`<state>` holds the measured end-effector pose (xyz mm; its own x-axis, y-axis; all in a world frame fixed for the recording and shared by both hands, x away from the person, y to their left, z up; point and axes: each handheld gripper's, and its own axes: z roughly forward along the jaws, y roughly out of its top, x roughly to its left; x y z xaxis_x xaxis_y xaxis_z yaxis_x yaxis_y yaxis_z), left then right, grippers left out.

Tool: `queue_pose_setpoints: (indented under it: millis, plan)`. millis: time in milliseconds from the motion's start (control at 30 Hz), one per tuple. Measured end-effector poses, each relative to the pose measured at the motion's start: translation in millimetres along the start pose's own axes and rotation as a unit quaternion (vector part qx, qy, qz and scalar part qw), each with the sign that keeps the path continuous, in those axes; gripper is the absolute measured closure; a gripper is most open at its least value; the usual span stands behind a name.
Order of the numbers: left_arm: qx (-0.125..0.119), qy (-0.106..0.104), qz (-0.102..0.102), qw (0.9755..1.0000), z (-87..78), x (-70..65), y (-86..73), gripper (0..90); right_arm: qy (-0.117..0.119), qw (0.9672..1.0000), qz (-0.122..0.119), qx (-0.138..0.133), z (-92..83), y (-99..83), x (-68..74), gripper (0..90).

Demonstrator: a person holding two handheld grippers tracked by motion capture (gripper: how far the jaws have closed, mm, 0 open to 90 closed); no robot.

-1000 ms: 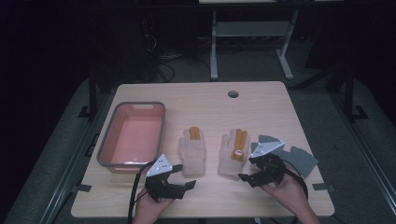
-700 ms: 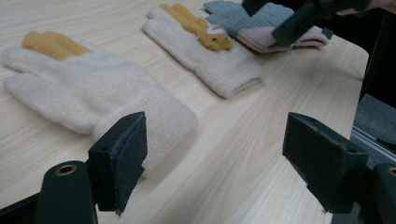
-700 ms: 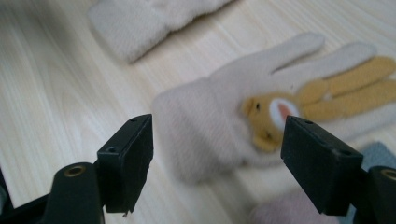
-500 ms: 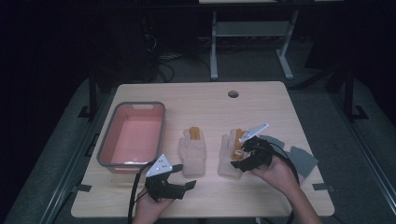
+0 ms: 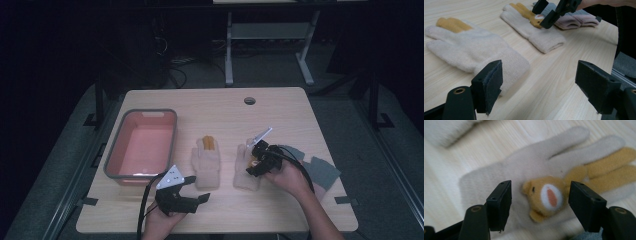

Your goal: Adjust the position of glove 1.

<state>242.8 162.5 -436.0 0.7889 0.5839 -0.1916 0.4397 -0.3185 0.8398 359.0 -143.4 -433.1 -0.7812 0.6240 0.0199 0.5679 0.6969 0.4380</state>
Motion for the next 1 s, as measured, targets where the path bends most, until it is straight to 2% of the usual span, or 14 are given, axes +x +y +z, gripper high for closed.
queue_pose_setpoints:
  millis: [100,267,300,433,633,833,1000]
  plan:
    - [-0.002,0.001,-0.003,1.0,-0.6,1.8,-0.2,21.7,-0.002,1.0,-0.004,0.002,4.7,-0.3,0.6,39.4]
    - [-0.003,0.002,-0.005,1.0,-1.4,2.2,0.0,21.7,-0.024,0.9996,-0.01,0.012,9.5,1.1,2.9,46.1]
    - [-0.004,0.002,-0.001,1.0,-1.1,2.0,0.2,21.8,-0.032,0.9992,-0.019,0.014,10.9,1.2,3.5,48.1]
    - [-0.002,0.001,-0.001,1.0,-0.3,2.1,-0.3,21.8,-0.05,0.9982,-0.028,0.017,11.1,2.1,5.9,55.5]
    - [-0.008,0.002,-0.006,1.0,-1.1,2.0,-0.5,21.8,-0.059,0.9977,-0.029,0.011,6.8,2.3,8.4,59.6]
    - [-0.012,0.002,-0.015,0.9998,-1.4,3.5,-0.6,21.8,-0.054,0.9982,-0.025,-0.009,-3.0,2.3,8.5,61.0]
    - [-0.014,0.006,-0.011,0.9998,-2.4,2.3,0.1,21.8,-0.056,0.9977,-0.034,-0.016,-14.2,5.5,10.0,61.2]
